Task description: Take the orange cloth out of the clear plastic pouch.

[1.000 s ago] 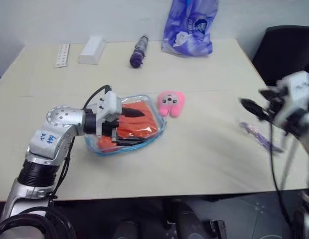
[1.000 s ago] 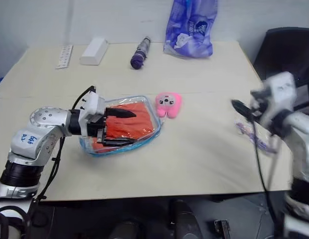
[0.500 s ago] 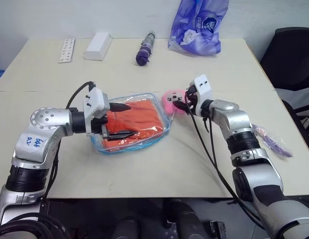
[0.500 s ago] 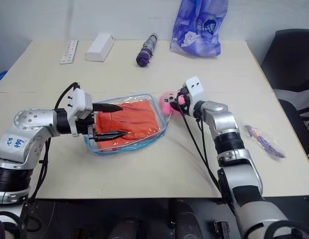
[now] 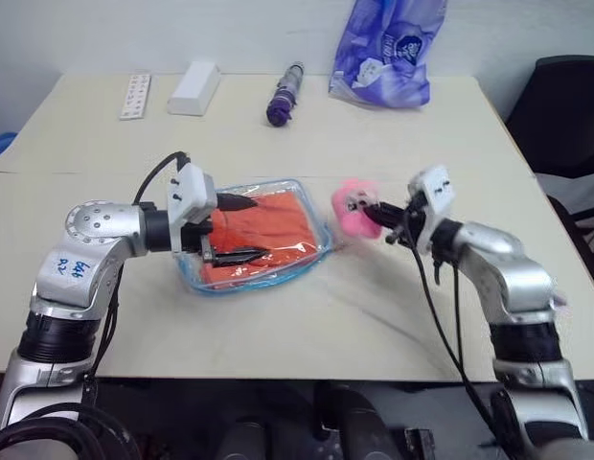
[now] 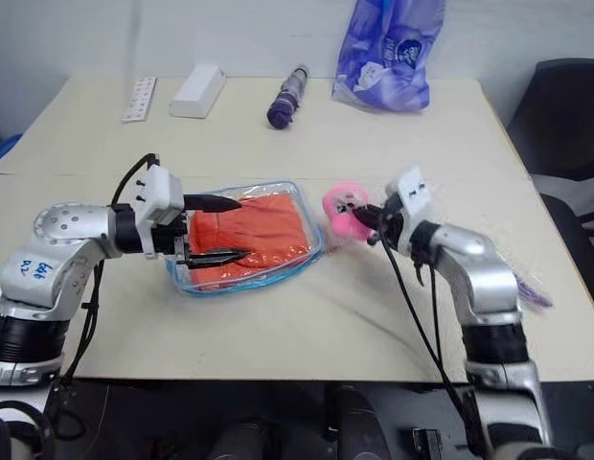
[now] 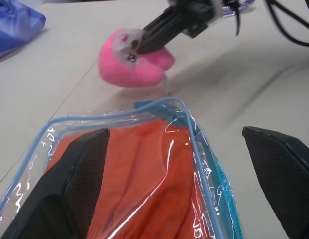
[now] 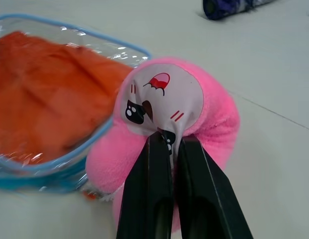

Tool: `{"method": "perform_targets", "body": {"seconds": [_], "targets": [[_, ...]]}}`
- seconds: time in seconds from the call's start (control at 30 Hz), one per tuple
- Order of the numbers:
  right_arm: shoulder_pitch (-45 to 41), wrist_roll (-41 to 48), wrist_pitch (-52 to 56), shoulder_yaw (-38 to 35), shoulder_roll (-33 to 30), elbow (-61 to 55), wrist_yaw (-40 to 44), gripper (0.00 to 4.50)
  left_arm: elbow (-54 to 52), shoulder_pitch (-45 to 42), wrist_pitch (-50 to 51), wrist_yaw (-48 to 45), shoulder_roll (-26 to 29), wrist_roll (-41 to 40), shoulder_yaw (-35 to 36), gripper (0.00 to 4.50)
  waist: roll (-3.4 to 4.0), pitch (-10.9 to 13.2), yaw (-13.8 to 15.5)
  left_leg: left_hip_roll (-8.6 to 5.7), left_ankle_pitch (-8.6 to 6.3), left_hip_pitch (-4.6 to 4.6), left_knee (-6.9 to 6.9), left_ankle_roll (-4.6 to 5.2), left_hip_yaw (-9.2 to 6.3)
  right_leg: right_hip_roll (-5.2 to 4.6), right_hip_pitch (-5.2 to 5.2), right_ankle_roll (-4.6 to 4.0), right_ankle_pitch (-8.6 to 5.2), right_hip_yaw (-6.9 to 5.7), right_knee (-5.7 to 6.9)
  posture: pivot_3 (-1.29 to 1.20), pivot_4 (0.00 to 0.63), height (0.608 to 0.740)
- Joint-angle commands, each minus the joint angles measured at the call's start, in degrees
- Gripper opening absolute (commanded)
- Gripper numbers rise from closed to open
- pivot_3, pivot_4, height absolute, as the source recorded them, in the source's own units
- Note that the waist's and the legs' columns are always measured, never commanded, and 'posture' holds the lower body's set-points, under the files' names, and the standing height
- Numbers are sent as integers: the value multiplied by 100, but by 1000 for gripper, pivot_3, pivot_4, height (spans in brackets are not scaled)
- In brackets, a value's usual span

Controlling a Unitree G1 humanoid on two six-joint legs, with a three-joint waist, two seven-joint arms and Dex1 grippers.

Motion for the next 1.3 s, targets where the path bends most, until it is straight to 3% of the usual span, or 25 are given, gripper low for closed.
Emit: {"method": "perform_targets", "body": {"seconds": [0.03,0.2,0.4,0.6,0.77,0.9,0.93,1.2,1.23,1.3], "targets": [[727,501,48,-43,-386,-1518,414,28,176,-298,-218,-211,-108,81,-154,4500,0,0,19,0,0,1,-1,-1,2,1,2,0,0,2,1,0,150,740],[1407,-28,-681,893,-604,-2153,613,28,484,-615,-368,-457,-344,169,-422,4500,-3,-1,0,1,-3,11,-10,-5,8,12,29,0,0,11,-4,0,150,740],[737,-1050,-1340,2016,-59,-1211,195,28,585,-671,-465,-669,-441,251,-587,4500,-4,0,-13,-1,-2,31,-6,-5,27,15,17,-1,0,23,7,0,150,740],[459,-1452,-1975,2528,-68,-781,586,28,269,-457,-188,-839,-388,97,-667,4500,-4,-1,14,-1,-2,26,1,-3,23,12,15,-2,-1,12,4,0,150,740],[623,-1672,-2484,2654,-326,-839,869,28,378,-47,-913,-1042,-313,906,-1345,4500,-4,-1,21,-2,-4,28,-1,1,13,10,21,-1,-1,12,-1,0,150,740],[633,-1739,-2716,2571,-392,-734,953,28,549,-46,-1047,-1124,-470,1062,-1576,4500,-5,-1,27,-3,-5,26,0,2,12,11,21,-1,-1,11,-1,0,150,740],[625,-1697,-2686,2533,-390,-699,987,558,564,-54,-1058,-1117,-521,1072,-1593,4500,-5,-1,27,-2,-5,26,0,2,13,11,21,-1,0,11,0,0,150,740],[596,-2048,-3035,2578,-531,-783,1149,3260,699,-28,-1225,-1038,-779,1295,-1638,4500,-6,-2,26,-1,-6,27,-1,5,15,11,20,-1,0,13,1,0,150,740],[593,-2033,-3064,2502,-618,-844,1216,3526,668,3,-1245,-1075,-752,1294,-1633,4500,-6,-2,28,-1,-7,27,-1,7,14,11,20,-1,0,13,2,0,150,740],[550,-1985,-3080,2325,-762,-928,1288,3526,609,51,-1294,-1159,-679,1306,-1633,4500,-6,-2,31,-2,-8,26,0,9,13,9,19,-1,0,12,1,0,150,740]]}}
